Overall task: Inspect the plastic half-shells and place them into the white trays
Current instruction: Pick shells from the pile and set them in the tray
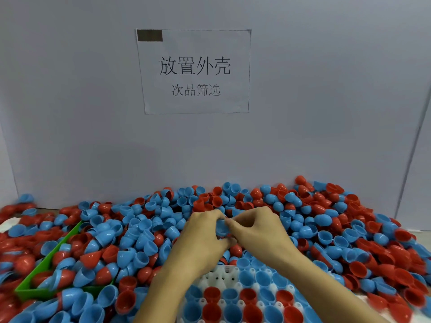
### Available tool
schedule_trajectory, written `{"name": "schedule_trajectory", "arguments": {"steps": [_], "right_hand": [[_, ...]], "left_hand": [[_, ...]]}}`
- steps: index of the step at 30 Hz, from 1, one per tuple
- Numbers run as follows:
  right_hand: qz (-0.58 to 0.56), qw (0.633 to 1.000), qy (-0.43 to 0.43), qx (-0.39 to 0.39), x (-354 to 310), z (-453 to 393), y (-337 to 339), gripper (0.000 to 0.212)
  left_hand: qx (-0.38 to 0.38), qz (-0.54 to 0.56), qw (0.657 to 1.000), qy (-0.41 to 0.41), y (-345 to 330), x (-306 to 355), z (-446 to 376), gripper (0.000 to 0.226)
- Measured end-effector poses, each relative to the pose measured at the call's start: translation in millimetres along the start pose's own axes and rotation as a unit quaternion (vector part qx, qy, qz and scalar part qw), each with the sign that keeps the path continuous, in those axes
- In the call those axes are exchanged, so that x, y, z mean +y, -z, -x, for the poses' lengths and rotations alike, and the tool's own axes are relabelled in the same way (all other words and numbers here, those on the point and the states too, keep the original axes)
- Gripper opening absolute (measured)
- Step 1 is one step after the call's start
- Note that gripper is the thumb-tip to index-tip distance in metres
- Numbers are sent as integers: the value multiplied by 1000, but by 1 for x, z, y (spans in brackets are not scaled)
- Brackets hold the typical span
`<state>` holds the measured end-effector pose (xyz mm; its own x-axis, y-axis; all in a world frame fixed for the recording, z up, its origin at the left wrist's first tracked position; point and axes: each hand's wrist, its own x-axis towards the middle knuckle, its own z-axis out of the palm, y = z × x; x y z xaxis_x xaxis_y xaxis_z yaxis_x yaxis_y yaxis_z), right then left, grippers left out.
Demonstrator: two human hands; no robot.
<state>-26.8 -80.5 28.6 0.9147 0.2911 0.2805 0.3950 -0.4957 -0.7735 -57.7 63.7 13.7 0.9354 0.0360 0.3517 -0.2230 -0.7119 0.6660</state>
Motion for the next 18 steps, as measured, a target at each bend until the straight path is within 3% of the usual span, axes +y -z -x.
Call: {"name": "schedule_trajectory", "arguments": {"steps": [8, 11, 13, 18], "right_hand": [[-32, 998, -55, -13, 7, -3, 11, 10], [-4, 997, -65, -31, 6, -3, 14, 21], [-7, 998, -58, -26, 1, 0, 16, 9], [-55, 995, -57, -54, -2, 5, 17, 43]], "left_hand": [[-34, 66, 997, -11, 8, -2, 0, 28], [-21, 72, 997, -3, 6, -2, -1, 30], [-13, 84, 996, -11, 7, -3, -1, 25], [-15, 128, 991, -40, 14, -6, -1, 20]]}}
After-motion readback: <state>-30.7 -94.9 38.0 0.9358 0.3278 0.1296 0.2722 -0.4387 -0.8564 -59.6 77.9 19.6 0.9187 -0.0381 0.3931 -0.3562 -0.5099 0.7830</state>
